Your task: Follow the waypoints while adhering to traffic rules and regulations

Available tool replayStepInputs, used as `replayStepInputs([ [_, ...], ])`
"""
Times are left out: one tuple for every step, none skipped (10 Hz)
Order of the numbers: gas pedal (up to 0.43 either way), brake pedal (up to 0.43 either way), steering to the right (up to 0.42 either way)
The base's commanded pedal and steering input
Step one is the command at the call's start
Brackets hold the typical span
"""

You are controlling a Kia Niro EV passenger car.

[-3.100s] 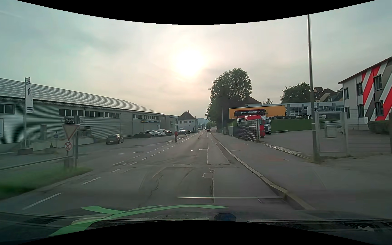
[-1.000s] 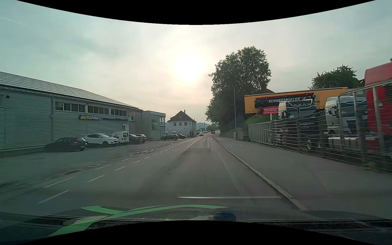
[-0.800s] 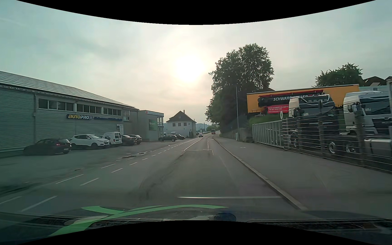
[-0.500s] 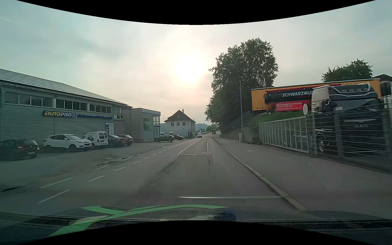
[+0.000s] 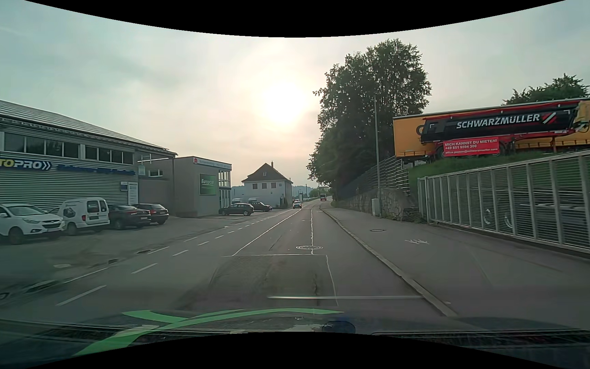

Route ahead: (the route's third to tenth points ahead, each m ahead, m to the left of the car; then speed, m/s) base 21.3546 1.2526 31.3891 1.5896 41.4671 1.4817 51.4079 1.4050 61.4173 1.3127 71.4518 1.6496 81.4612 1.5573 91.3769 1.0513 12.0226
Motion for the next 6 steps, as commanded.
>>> replayStepInputs([
  [0.098, 0.0, -0.004],
  [0.098, 0.0, -0.004],
  [0.098, 0.0, -0.004],
  [0.098, 0.0, -0.004],
  [0.098, 0.0, -0.004],
  [0.098, 0.0, -0.004],
])
